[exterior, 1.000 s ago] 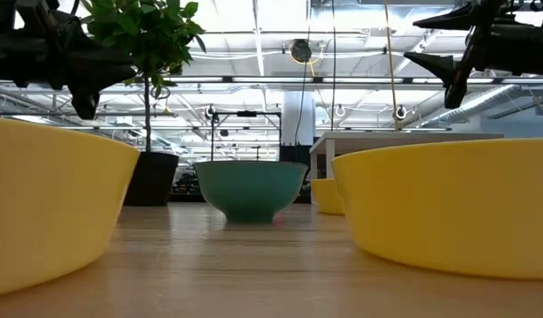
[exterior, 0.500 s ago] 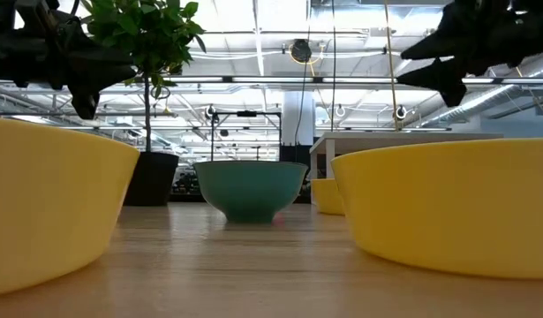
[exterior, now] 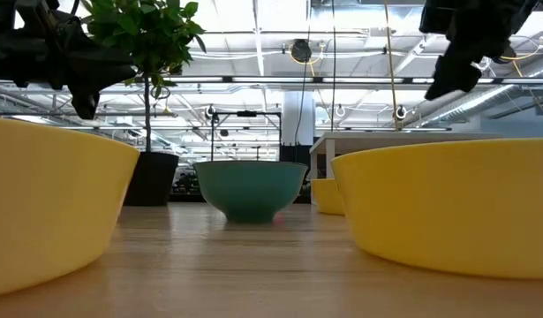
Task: Pick & Place Mini bowls
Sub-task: Put the red bowl on the shelf
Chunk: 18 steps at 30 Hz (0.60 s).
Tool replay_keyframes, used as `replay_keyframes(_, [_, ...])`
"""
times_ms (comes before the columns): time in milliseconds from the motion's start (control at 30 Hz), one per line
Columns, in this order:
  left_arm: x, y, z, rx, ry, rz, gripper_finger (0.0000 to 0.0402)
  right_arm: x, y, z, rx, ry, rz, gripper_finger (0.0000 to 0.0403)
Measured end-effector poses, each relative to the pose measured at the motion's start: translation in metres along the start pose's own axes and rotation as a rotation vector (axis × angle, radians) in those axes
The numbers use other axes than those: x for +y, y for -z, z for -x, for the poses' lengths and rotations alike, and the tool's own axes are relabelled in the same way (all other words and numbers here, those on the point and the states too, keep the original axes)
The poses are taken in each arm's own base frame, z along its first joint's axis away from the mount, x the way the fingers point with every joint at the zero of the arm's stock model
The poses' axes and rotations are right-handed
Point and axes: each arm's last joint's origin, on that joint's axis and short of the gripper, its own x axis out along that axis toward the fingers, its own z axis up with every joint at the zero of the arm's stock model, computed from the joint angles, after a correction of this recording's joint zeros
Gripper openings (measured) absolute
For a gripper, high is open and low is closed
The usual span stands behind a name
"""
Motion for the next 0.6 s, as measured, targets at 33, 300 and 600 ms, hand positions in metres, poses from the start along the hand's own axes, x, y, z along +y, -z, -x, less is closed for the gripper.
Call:
replay_keyframes(33, [0.0, 0.0, 0.0, 0.0, 0.0, 0.0, 0.0097, 0.0, 0.002, -0.004, 0.044, -0.005, 0.015, 0.0201])
replay_keyframes(300, [0.0, 0.0, 0.0, 0.0, 0.0, 0.0, 0.0097, -0.003, 0.016, -0.037, 0.276, 0.126, -0.136, 0.0201])
replay_keyframes(600, [0.0, 0.0, 0.0, 0.0, 0.0, 0.0, 0.0097, 0.006, 0.018, -0.074, 0.316, 0.182, -0.147, 0.0201])
